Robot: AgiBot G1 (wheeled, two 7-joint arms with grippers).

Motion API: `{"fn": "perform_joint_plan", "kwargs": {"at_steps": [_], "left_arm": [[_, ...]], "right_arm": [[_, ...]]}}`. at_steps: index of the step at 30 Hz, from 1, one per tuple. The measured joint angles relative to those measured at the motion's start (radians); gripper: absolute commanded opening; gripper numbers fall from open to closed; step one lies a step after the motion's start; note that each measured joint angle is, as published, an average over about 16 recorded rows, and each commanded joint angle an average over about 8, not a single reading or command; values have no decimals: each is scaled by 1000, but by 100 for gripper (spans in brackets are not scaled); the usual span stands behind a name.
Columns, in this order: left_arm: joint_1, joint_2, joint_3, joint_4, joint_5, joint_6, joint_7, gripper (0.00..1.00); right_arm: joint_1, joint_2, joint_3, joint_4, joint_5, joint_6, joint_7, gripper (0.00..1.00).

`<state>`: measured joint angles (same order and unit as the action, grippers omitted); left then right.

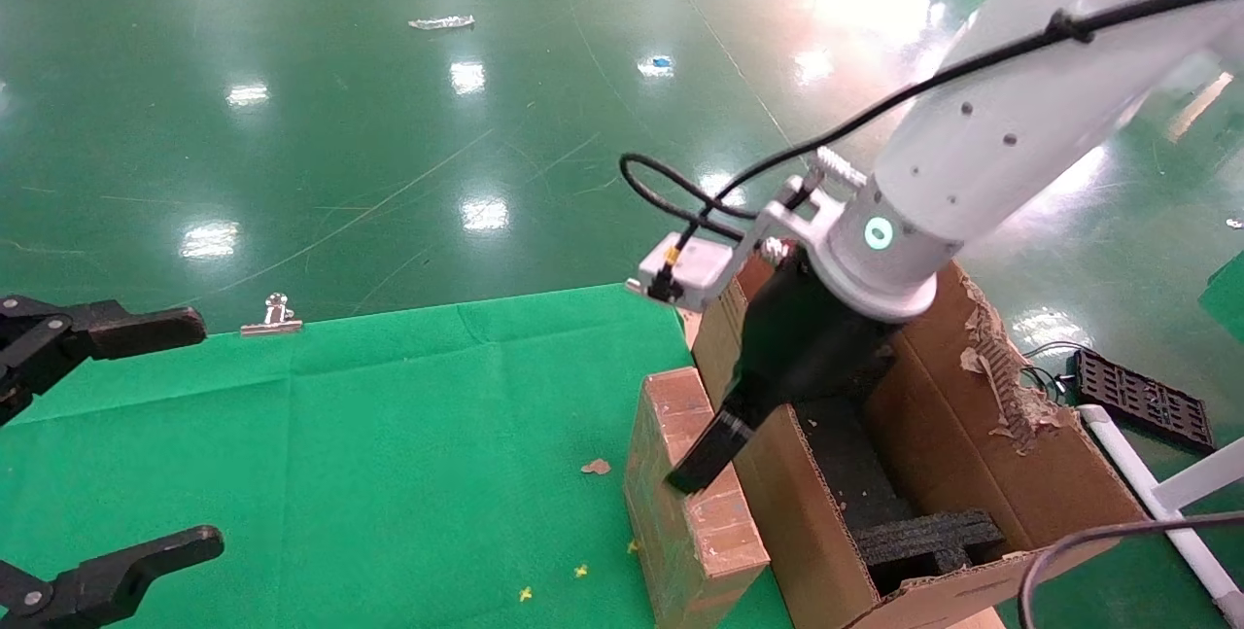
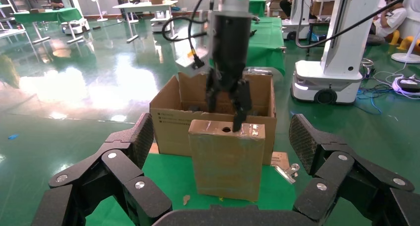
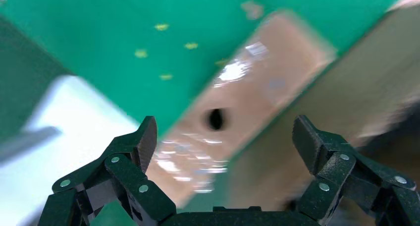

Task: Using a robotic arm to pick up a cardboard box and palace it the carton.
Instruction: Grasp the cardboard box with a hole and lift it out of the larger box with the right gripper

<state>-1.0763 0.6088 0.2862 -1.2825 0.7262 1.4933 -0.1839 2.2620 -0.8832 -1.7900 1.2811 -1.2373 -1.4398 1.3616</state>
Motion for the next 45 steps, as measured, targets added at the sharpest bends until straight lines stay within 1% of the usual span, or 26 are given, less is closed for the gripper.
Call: {"fn": "perform_joint_plan", "kwargs": {"at_steps": [4,10,11,12,15,16,17,18,19,20,23,24,25,27,28,45], "left_arm": [[0,0,0,0,0,0,0,100],[0,0,1,0,0,0,0,100],[0,0,1,0,-1,0,0,100],[0,0,1,0,-1,0,0,100],[0,0,1,0,-1,0,1,100],[0,0,1,0,-1,0,1,97],[0,0,1,0,-1,-1,1,91],[0,-1,1,0,-1,-1,1,83],[0,-1,1,0,-1,-1,1,75],[0,-1,1,0,-1,-1,1,64],[0,-1,2,0,-1,-1,1,27],[0,-1,2,0,-1,-1,1,17],[0,-1,2,0,-1,-1,1,10],[0,-1,2,0,-1,-1,1,2],[0,-1,2,0,-1,-1,1,0],[-1,-1,3,0,-2,-1,1,0]], "right_arm": [[-26,0,-12,-34,22,8,87,100],[-57,-13,-28,-67,28,17,149,100],[-61,-16,-30,-69,25,19,155,92],[-64,-19,-33,-69,22,21,161,82],[-71,-27,-40,-65,11,27,176,44],[-73,-29,-43,-63,7,29,181,32],[-75,-31,-45,-59,2,31,185,19],[-76,-33,-47,-55,-2,33,189,7],[-77,-35,-49,-51,-7,35,193,2],[-78,-36,-51,-46,-11,37,196,0],[-80,-38,-56,-32,-24,43,209,0],[-81,-38,-58,-28,-28,45,213,0],[-81,-38,-59,-24,-30,46,217,0],[-82,-37,-61,-16,-34,49,223,0],[-83,-36,-62,-13,-36,51,225,0],[-98,-23,-70,0,-47,65,232,0]]}}
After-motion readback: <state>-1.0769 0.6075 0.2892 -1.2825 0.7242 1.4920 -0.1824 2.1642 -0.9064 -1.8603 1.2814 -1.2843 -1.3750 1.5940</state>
